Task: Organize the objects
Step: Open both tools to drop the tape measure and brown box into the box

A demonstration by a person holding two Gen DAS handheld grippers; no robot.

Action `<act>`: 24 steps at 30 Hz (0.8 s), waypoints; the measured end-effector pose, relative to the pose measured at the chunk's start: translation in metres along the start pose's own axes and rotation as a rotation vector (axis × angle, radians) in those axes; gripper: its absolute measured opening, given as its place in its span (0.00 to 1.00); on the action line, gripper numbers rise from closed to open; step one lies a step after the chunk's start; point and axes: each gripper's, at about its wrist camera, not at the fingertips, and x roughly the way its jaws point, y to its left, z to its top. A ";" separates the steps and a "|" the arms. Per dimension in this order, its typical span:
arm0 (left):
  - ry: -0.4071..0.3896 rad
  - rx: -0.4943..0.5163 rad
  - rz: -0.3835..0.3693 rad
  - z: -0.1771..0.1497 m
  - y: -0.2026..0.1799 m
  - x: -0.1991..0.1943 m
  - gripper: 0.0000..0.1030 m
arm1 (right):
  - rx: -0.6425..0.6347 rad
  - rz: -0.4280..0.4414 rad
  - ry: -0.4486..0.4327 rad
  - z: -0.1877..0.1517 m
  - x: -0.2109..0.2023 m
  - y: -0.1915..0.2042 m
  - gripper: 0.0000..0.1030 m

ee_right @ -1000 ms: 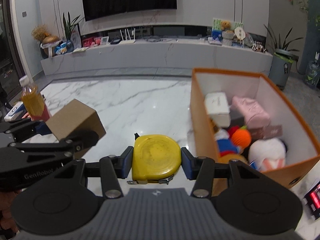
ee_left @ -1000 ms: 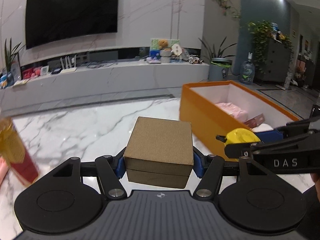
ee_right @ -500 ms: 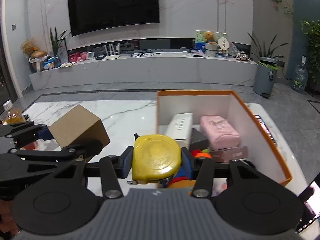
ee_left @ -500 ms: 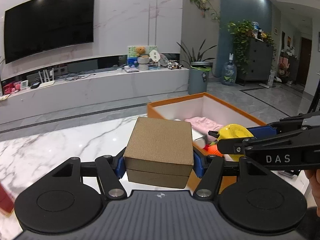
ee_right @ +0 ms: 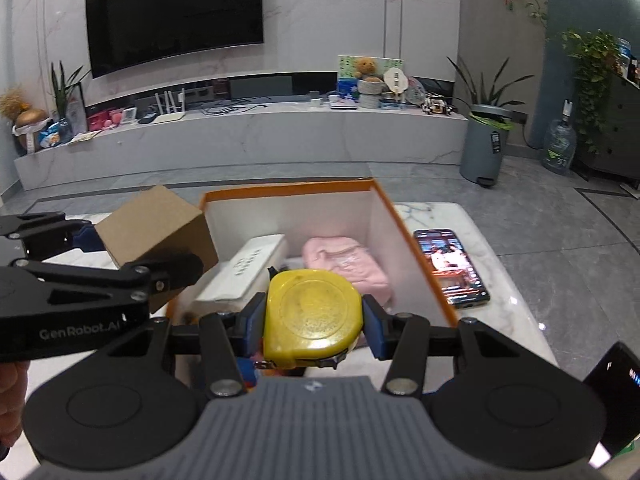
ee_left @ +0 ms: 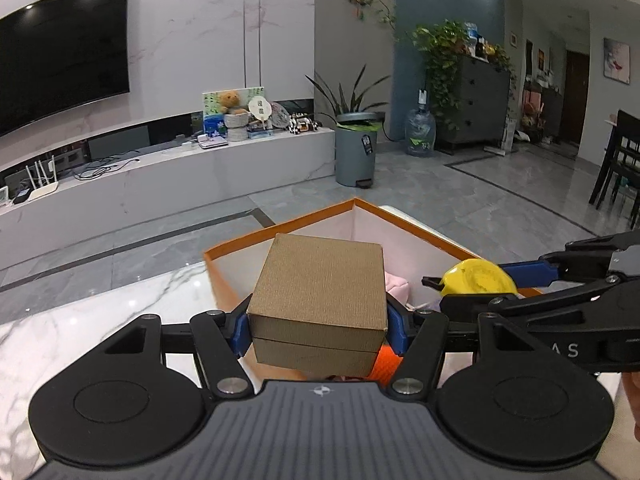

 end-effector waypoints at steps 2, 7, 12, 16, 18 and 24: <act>0.011 0.004 -0.007 0.000 -0.001 0.010 0.70 | 0.002 -0.013 0.000 0.004 0.009 -0.007 0.50; 0.057 0.004 -0.003 0.000 -0.001 0.038 0.70 | 0.015 -0.033 0.019 0.014 0.037 -0.022 0.50; 0.101 0.024 -0.008 -0.004 -0.008 0.055 0.70 | 0.047 -0.037 0.041 0.026 0.064 -0.033 0.50; 0.136 0.047 -0.048 -0.007 -0.019 0.059 0.70 | 0.040 -0.034 0.078 0.032 0.083 -0.035 0.50; 0.144 0.069 -0.052 -0.008 -0.026 0.060 0.70 | 0.028 -0.034 0.100 0.033 0.090 -0.033 0.50; 0.182 0.091 -0.047 -0.005 -0.028 0.067 0.66 | 0.010 -0.051 0.151 0.031 0.111 -0.033 0.51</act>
